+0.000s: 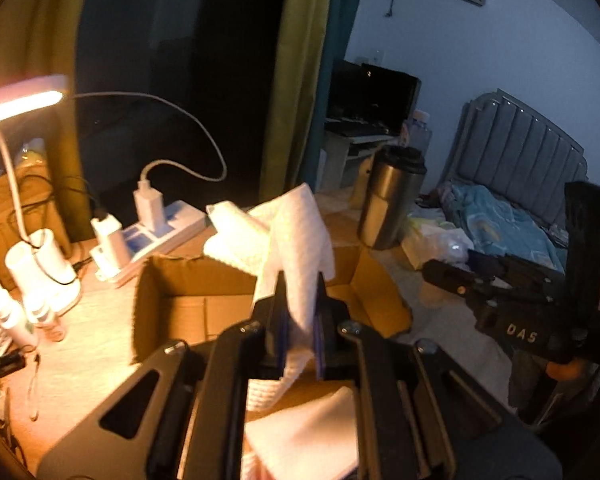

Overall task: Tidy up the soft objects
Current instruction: 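Carry both items into the cardboard box and open both grippers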

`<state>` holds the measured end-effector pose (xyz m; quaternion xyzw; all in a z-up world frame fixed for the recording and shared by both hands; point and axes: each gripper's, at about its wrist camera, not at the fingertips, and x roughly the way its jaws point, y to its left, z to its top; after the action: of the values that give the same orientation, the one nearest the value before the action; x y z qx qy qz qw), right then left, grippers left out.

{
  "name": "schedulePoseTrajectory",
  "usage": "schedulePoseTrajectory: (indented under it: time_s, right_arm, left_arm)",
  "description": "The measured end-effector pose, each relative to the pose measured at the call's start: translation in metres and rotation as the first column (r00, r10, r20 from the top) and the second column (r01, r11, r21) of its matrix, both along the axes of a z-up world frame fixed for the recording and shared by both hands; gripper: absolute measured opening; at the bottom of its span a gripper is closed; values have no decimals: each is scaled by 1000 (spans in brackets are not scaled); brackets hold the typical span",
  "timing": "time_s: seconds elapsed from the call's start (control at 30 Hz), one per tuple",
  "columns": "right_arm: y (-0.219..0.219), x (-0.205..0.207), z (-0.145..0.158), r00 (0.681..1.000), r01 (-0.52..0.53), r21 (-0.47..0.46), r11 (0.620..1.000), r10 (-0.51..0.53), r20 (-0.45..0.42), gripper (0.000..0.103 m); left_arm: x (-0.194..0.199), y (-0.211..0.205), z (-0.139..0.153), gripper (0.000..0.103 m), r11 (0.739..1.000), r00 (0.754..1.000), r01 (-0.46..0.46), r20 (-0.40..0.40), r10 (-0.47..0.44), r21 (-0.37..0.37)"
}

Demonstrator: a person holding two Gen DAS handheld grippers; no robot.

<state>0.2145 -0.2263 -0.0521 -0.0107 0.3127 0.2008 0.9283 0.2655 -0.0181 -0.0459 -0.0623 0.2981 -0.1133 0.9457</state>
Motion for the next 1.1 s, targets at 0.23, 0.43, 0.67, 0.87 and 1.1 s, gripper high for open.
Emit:
schedulePoseTrajectory:
  time_s: [0.23,0.43,0.67,0.87,1.1]
  right_arm:
    - [5,24,-14,999,-38,33,999,39,-28,52]
    - [4,38,-27,997,-53,54,997,56,-59,52]
    - [9,47,-37,994,-66,66,996,71,-87,53]
    - [15,51,-41,994,-49,43,998,53,-96,62]
    - [18,47,-31,997,-26,35,999,29,-78,68]
  left_arm:
    - [30,-18,-25,9,1000,997,28,-67,-28,-3]
    - [49,-27,-49,11,998,990,54,-132,-56,-24]
    - [58,-26,-63,25,998,982,58,-179,-63,-31]
    - [51,-20,-59,65,998,986,47,-159,-52,-34]
    - [39,-9,-46,65,999,991,27,-127,-33,-44]
